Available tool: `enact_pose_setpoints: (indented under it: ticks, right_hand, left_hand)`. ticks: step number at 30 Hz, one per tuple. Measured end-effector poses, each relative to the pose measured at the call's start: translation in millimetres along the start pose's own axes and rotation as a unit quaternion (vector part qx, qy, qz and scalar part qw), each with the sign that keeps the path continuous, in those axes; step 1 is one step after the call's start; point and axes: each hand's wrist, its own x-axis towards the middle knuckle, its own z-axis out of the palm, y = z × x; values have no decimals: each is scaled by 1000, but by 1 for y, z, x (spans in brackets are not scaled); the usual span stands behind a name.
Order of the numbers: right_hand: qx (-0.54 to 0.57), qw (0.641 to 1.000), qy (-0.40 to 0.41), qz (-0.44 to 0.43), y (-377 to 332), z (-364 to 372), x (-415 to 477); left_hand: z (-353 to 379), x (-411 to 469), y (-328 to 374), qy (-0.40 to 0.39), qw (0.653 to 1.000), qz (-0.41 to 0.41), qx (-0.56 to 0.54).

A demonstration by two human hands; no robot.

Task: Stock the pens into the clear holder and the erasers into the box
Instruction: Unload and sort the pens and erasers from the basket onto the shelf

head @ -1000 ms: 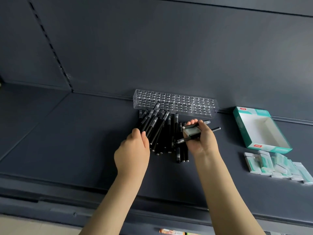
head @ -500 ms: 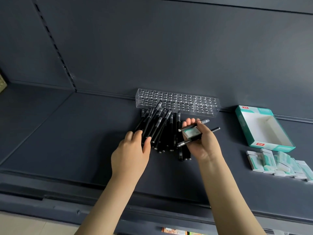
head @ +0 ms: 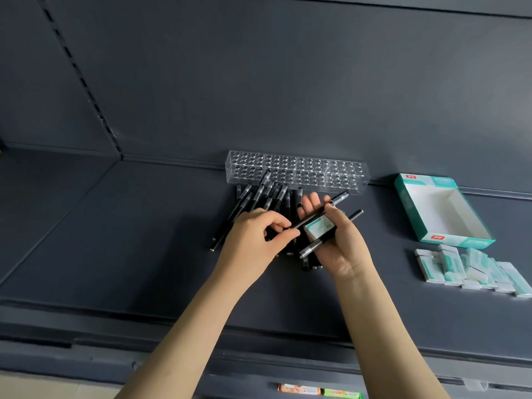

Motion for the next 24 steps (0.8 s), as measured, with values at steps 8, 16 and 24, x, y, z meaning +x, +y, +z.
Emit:
enact_pose_setpoints:
  ticks: [8,16,24]
  right_hand:
    - [-13,1000,-28,-4,-1,-1,1]
    - [-56,998,-38,17,-2,1,2]
    - [-31,999,14,-12,-24,-11,17]
  left_hand:
    - [3,-1,1,-13,999,1,46]
    - [0,-5,-3,23,997,29,74]
    - [-10,-25,-23,141,973,24,180]
